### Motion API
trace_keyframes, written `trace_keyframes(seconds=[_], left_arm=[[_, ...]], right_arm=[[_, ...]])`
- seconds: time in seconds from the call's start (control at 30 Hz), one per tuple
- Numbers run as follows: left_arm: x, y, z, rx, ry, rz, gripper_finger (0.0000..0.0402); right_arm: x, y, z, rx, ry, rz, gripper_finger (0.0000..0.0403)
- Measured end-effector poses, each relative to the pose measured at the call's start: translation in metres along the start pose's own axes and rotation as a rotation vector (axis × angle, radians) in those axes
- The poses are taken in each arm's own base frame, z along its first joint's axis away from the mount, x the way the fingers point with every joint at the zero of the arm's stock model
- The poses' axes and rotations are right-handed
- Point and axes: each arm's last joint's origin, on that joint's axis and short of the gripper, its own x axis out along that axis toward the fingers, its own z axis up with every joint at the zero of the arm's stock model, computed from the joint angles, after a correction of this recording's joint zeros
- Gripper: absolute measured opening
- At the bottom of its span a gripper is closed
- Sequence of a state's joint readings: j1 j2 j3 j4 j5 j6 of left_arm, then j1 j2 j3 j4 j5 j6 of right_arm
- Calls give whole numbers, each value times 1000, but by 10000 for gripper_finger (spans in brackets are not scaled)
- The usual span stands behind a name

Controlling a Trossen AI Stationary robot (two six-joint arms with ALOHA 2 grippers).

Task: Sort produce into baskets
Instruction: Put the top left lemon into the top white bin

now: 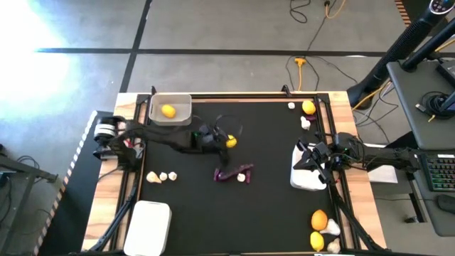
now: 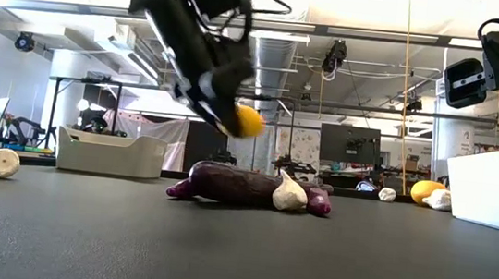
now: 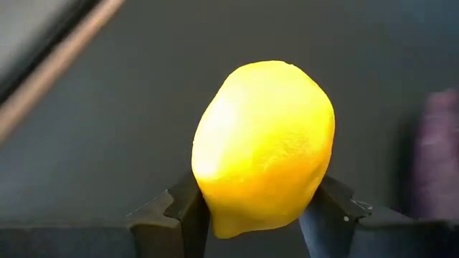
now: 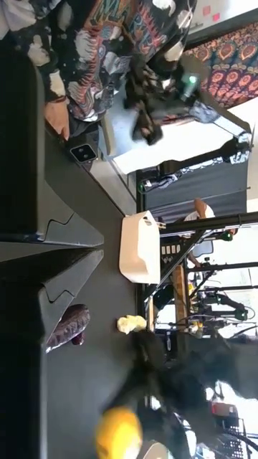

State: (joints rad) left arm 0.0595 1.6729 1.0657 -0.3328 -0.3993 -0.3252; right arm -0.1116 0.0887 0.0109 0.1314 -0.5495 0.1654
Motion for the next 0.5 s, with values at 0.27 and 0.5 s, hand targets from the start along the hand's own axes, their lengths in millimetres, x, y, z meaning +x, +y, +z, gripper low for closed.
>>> trace_keyframes(seconds=[0.27, 0.5], left_arm=[[-40, 115, 4, -231, 332, 306, 154], [-35, 209, -17, -476, 552, 482, 153]], right_arm=[[0, 0, 0, 0, -1, 0, 11], [0, 0, 0, -1, -1, 0, 11]])
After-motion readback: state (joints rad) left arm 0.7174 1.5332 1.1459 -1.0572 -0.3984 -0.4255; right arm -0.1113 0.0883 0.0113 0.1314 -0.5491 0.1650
